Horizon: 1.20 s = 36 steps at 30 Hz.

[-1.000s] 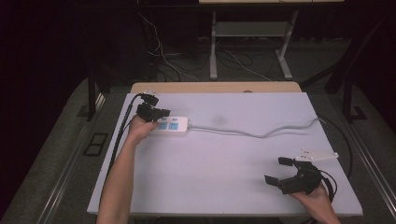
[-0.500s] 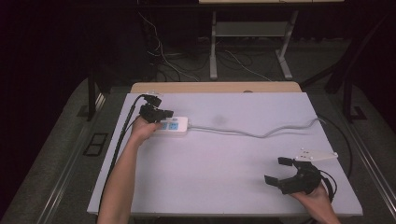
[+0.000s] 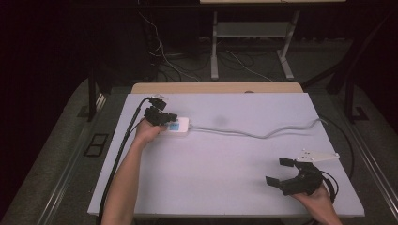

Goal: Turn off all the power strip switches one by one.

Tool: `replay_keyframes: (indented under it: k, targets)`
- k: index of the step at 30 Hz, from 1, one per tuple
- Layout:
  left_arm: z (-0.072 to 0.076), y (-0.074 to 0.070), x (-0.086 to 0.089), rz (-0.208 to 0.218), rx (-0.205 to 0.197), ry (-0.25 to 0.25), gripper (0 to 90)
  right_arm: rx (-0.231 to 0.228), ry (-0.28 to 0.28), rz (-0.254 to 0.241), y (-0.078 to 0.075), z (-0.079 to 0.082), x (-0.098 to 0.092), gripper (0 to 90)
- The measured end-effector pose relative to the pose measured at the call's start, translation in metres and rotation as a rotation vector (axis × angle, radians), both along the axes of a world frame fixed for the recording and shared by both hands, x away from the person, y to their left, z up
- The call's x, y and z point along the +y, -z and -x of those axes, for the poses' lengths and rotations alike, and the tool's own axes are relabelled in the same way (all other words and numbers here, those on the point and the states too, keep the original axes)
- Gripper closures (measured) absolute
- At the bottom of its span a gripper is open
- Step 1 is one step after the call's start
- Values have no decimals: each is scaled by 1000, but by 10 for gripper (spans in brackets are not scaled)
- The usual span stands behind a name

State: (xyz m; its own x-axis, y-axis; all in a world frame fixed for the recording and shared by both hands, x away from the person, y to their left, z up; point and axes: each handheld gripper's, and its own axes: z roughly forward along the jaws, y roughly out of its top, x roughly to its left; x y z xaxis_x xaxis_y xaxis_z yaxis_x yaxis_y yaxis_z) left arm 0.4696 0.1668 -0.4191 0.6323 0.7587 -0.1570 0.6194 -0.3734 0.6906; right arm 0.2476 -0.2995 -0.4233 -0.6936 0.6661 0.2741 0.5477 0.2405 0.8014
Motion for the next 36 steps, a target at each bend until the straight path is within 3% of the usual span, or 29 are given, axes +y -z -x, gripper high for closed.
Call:
replay_keyframes:
  k: [18, 23, 25, 36]
  targets:
    - [-4, 3, 4, 50, 30, -20, 893, 4, 0, 4, 0, 0, 1, 5]
    - [-9, 5, 9, 108, 88, -37, 894, 3, 0, 6, 1, -1, 1, 5]
    - [-8, 5, 8, 93, 85, -35, 895, 2, 1, 4, 0, -1, 0, 5]
    - [-7, 5, 7, 97, 89, -50, 894, 0, 0, 2, 1, -1, 0, 5]
